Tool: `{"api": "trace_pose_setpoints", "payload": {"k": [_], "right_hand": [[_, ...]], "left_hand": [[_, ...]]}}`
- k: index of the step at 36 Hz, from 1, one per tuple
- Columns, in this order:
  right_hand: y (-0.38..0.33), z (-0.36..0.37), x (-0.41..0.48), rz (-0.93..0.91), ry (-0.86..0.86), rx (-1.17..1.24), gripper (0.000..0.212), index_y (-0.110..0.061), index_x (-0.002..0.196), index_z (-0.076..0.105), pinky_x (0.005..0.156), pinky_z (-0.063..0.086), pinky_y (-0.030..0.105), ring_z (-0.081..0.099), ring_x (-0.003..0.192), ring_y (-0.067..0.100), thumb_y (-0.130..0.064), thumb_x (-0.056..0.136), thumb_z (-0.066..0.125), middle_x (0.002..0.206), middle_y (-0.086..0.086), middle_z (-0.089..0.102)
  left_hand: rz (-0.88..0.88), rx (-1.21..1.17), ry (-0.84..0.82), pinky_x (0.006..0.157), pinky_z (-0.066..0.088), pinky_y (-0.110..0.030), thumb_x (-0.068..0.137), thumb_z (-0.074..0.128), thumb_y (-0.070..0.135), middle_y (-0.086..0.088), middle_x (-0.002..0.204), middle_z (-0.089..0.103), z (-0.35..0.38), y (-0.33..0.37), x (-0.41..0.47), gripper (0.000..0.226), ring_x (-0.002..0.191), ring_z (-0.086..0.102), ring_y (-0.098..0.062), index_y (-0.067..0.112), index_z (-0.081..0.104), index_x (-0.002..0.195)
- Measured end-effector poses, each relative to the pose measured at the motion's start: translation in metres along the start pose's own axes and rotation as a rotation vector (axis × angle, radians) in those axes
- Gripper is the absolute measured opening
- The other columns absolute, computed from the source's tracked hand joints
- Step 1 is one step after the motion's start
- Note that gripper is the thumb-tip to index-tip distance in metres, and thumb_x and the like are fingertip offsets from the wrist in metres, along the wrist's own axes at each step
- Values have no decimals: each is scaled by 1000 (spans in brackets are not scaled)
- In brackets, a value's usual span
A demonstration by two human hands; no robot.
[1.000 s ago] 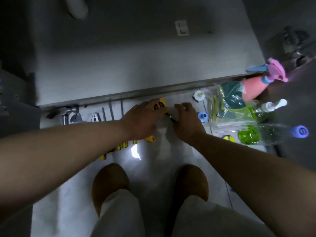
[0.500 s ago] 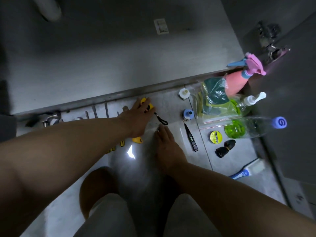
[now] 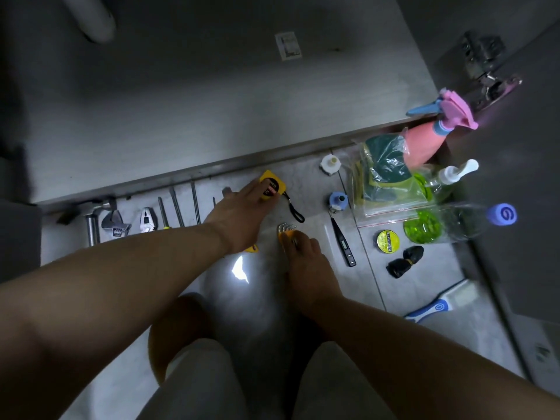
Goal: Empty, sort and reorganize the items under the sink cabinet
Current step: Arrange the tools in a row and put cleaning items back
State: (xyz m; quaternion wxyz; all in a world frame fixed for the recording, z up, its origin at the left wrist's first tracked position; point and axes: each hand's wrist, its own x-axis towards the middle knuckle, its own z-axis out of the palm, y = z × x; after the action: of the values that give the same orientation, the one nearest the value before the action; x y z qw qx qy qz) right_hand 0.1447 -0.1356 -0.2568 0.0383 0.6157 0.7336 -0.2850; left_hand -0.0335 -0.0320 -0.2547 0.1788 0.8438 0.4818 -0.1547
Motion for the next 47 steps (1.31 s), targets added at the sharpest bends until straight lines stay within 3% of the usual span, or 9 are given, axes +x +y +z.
{"api": "trace_pose_setpoints", "payload": {"k": [4, 8, 12, 14, 16, 20, 27, 37, 47], "right_hand": [[-5, 0, 1, 1, -30, 79, 77, -18, 158, 18, 103, 47, 38, 35, 132, 25, -32, 94, 58, 159, 7, 20], [3, -9, 2, 113, 94, 95, 56, -19, 142, 42, 96, 52, 36, 47, 122, 23, -29, 91, 63, 142, 7, 38], [22, -23, -1, 477, 308, 95, 39, -18, 127, 43, 84, 55, 35, 58, 105, 23, -28, 93, 61, 130, 9, 40], [31, -29, -1, 663, 263, 165, 40, -16, 126, 37, 81, 56, 43, 62, 103, 30, -26, 94, 60, 130, 11, 37], [40, -31, -1, 737, 168, 148, 37, -12, 127, 35, 81, 54, 49, 64, 102, 38, -22, 97, 55, 133, 16, 36], [48, -34, -1, 682, 66, 118, 27, -5, 124, 43, 85, 49, 51, 62, 105, 43, -15, 100, 49, 127, 19, 46], [17, -40, 26, 533, 116, 253, 26, -8, 118, 55, 91, 53, 42, 62, 101, 29, -21, 96, 58, 115, 11, 56], [13, -51, 65, 590, 156, 178, 25, -2, 116, 61, 89, 52, 39, 65, 104, 33, -14, 94, 59, 114, 17, 65], [9, -55, 57, 611, 211, 242, 49, -6, 142, 38, 101, 44, 44, 53, 122, 39, -5, 95, 51, 138, 20, 46]], "left_hand": [[-9, 12, -67, 116, 27, -57, 90, 56, 11, -4, 169, -14, -2, 0, 4, 93, 154, -9, -29, 28, -1, 162], [-29, -23, -79, 120, 23, -55, 93, 51, 13, -4, 169, -14, -5, -2, 7, 87, 156, -10, -26, 26, -1, 162], [-3, -30, 53, 119, 21, -52, 89, 55, 13, -10, 168, 8, -3, 4, -4, 83, 154, 14, -30, 26, 16, 160], [106, 18, 162, 112, 17, -47, 84, 60, 12, -11, 162, 28, 1, 9, -13, 78, 146, 33, -32, 26, 33, 156], [202, 17, 173, 114, 22, -44, 83, 60, 13, -11, 158, 34, 7, 14, -19, 74, 144, 36, -32, 28, 39, 153], [234, 78, 54, 125, 14, -45, 95, 53, 27, -9, 168, 17, 25, 22, -29, 69, 155, 12, -30, 32, 25, 158], [200, 175, -21, 123, 3, -49, 92, 58, 34, -8, 170, 0, 34, 26, -35, 84, 156, -6, -30, 29, 10, 161], [165, 211, -100, 123, -6, -51, 94, 56, 38, -11, 169, -14, 29, 33, -30, 92, 155, -17, -32, 24, -4, 162], [186, 204, -79, 126, -1, -53, 95, 55, 31, -13, 168, -12, 22, 36, -28, 89, 154, -17, -34, 20, -3, 161]]}}
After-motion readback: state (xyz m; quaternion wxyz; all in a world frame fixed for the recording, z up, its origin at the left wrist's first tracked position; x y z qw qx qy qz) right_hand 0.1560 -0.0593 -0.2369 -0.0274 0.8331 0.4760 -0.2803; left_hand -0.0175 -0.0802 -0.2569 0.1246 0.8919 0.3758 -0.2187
